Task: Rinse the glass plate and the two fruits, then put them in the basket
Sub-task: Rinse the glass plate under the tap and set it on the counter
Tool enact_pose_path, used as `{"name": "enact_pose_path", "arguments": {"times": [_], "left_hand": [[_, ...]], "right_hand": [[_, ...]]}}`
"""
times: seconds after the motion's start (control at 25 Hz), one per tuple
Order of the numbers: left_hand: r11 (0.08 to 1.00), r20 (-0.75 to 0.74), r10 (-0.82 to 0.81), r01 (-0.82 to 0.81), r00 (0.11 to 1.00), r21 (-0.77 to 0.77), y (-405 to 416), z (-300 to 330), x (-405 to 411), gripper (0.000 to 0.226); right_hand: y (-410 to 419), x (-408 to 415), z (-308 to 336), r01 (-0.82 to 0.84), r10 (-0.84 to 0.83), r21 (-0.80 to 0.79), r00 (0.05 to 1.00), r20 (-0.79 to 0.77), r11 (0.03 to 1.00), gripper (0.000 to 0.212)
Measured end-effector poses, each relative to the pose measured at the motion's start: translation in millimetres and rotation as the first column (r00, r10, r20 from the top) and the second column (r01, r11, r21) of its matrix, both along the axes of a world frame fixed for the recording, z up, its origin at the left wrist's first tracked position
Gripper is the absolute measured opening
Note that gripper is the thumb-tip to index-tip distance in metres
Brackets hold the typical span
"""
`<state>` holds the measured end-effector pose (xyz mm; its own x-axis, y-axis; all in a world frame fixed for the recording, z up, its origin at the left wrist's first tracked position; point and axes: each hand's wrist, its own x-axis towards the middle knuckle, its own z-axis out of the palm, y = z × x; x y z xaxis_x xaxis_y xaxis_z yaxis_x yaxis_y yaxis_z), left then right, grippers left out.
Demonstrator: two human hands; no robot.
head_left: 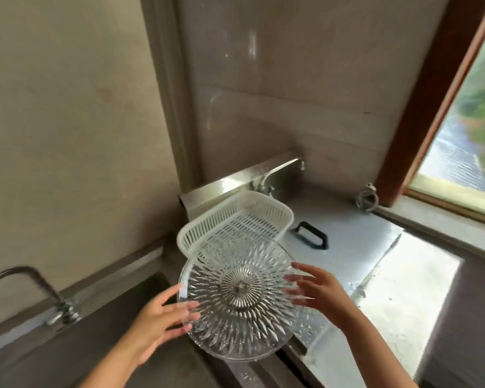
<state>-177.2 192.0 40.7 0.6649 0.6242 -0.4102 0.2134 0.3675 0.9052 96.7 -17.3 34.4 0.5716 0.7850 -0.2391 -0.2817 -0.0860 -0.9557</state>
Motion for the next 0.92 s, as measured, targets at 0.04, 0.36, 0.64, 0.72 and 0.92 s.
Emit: {"name": "enact_pose_path", "arguments": {"times": [0.04, 0.36, 0.64, 0.72, 0.92], "left_hand": [[0.999, -0.014, -0.030, 0.029, 0.999, -0.034, -6.5, -8.5, 19.2, 0.066], [0.976, -0.133, -0.166, 0.144, 0.977, -0.163, -47.1, -70.8, 122.5, 0.073], [0.965, -0.208, -0.232, 0.196, 0.950, -0.176, -62.6, -92.1, 156.4, 0.074], [0.964, -0.225, -0.237, 0.199, 0.945, -0.178, -63.4, -94.2, 159.8, 0.073], [0.972, -0.231, -0.204, 0.168, 0.951, -0.166, -64.4, -95.7, 164.1, 0.075]], "right_hand": [[-14.2, 12.5, -6.0, 0.043, -0.043, -0.022, 0.999, 0.002, 0.999, 0.033], [-81.9, 72.2, -62.8, 0.231, -0.245, -0.177, 0.967, -0.064, 0.957, 0.036], [-104.2, 90.5, -85.8, 0.298, -0.336, -0.252, 0.934, -0.122, 0.921, 0.036], [-105.5, 91.2, -90.6, 0.300, -0.342, -0.269, 0.931, -0.127, 0.915, 0.038], [-97.1, 94.2, -94.7, 0.307, -0.353, -0.284, 0.926, -0.130, 0.908, 0.039]]}}
